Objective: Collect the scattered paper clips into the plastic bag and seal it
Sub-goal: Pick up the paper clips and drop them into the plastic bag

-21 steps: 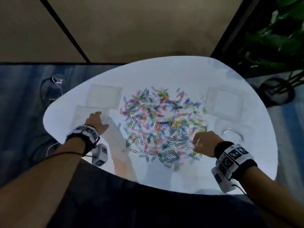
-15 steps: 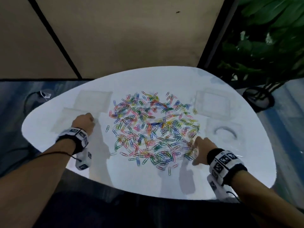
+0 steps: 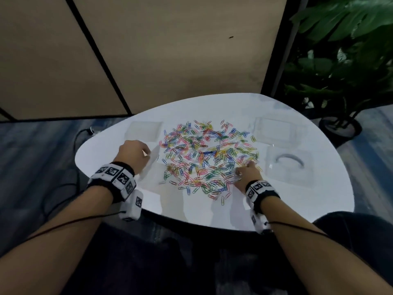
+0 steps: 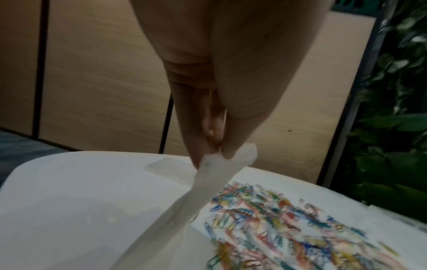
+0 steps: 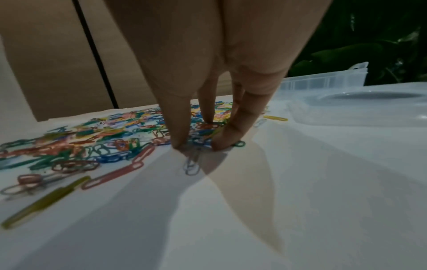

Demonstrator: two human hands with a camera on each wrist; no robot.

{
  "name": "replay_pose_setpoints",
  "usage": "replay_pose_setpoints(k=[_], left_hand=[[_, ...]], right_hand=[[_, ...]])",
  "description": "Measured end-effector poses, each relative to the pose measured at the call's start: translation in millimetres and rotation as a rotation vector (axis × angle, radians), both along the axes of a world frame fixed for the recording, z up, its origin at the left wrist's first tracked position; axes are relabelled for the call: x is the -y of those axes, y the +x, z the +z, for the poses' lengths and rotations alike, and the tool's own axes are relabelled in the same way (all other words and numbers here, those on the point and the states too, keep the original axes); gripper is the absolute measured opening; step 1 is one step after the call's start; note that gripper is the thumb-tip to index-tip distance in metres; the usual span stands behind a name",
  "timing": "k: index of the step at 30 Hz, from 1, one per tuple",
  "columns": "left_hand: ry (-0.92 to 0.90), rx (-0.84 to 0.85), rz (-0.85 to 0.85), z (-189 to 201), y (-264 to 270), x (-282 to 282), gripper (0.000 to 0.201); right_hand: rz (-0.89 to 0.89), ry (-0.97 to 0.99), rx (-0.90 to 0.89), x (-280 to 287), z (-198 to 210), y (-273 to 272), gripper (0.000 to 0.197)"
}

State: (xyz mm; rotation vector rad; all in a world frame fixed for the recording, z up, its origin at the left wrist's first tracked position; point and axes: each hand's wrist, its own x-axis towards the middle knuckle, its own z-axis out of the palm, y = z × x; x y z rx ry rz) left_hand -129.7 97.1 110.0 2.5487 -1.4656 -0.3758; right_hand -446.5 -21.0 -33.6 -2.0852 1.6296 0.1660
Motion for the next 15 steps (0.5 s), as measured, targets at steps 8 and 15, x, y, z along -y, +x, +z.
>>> replay_pose_setpoints(k=[8,15], left_hand=[[-0.024,0.035,-0.116,-7,-26,9,0.020],[-0.117,-0.215,-0.131,6,-31,44,0.018]], right_hand=[[-0.003,-0.104,-0.087,20,1,3,0.020],[-0.290,0.094,0.273,47,58,11,0.026]])
